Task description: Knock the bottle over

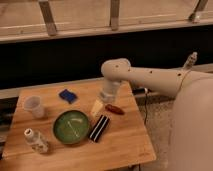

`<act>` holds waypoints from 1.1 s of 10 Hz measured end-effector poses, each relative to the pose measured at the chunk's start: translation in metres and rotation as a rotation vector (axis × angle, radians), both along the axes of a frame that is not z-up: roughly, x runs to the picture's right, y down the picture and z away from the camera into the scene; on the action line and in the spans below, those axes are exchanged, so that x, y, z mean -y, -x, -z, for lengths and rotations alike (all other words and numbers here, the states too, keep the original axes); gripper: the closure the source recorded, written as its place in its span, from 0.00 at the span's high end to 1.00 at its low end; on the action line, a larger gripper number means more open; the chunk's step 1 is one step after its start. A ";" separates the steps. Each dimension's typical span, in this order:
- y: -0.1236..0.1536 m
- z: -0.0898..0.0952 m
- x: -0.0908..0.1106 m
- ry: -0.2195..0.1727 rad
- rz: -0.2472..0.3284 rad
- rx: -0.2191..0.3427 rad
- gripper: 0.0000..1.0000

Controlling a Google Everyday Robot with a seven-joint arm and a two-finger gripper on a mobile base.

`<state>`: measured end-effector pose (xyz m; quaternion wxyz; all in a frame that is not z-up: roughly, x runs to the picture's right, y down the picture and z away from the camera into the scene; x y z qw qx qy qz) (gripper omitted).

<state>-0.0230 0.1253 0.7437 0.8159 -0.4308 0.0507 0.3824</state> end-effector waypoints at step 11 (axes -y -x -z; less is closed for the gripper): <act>0.198 0.106 -0.133 -0.092 0.372 0.340 0.80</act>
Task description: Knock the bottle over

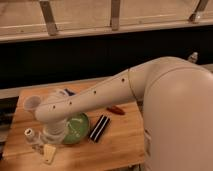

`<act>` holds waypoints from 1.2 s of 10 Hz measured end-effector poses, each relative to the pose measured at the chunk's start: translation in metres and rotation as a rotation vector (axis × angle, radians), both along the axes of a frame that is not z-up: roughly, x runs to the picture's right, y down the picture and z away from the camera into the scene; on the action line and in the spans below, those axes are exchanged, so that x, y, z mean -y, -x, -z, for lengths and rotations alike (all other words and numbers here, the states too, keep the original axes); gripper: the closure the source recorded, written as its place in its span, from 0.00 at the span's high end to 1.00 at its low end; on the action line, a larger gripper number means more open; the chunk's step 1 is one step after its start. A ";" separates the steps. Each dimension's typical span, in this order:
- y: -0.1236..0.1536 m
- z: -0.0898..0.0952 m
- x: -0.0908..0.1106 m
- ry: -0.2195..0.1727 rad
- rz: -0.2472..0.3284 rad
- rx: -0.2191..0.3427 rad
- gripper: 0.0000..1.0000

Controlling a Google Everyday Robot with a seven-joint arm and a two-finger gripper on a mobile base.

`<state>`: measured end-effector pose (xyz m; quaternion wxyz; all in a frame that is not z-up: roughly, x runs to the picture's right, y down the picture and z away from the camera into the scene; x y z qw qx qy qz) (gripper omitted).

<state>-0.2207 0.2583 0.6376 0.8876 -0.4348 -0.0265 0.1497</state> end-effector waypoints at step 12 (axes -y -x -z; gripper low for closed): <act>0.048 -0.048 0.022 0.012 0.014 0.014 0.80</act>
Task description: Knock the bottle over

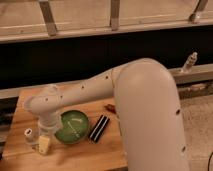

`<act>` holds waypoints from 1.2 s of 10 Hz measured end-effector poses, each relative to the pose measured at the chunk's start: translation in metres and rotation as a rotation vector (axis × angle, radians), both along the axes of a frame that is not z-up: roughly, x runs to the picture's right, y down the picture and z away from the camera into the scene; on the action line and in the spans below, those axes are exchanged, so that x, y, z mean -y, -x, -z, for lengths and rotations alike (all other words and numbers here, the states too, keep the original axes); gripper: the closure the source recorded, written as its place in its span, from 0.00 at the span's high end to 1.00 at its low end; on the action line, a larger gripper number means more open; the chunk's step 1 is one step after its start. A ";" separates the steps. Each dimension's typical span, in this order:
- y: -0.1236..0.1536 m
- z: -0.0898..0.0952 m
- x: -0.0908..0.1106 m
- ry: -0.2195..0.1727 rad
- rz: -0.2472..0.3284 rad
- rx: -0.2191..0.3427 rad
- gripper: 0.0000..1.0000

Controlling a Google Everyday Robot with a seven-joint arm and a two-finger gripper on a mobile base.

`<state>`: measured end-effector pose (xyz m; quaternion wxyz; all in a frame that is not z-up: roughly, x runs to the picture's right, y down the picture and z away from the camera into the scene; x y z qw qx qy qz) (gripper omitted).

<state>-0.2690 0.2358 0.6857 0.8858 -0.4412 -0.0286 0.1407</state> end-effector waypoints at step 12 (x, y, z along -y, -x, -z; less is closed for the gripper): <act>0.000 -0.057 0.109 -0.153 -0.119 -0.108 0.80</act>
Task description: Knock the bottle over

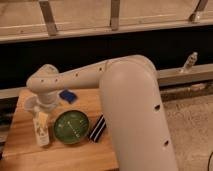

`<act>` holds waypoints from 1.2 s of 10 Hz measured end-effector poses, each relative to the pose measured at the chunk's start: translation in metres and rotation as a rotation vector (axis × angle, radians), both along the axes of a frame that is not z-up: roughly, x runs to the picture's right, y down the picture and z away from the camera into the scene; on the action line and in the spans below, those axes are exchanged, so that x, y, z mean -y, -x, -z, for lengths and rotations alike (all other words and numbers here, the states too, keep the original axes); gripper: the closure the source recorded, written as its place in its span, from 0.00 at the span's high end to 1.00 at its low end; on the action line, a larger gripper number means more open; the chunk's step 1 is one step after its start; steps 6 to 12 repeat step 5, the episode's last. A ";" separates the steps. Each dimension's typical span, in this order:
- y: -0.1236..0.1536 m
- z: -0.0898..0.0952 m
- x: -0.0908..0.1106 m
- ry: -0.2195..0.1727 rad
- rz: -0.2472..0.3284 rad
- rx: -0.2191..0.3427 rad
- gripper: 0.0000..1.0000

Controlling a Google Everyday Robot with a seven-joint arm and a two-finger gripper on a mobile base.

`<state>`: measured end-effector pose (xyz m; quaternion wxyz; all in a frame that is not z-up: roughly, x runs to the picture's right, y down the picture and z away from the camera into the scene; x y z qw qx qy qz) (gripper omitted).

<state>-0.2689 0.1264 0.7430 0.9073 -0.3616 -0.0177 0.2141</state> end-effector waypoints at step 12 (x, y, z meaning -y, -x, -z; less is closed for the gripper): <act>-0.094 0.007 0.024 -0.101 -0.162 -0.227 0.80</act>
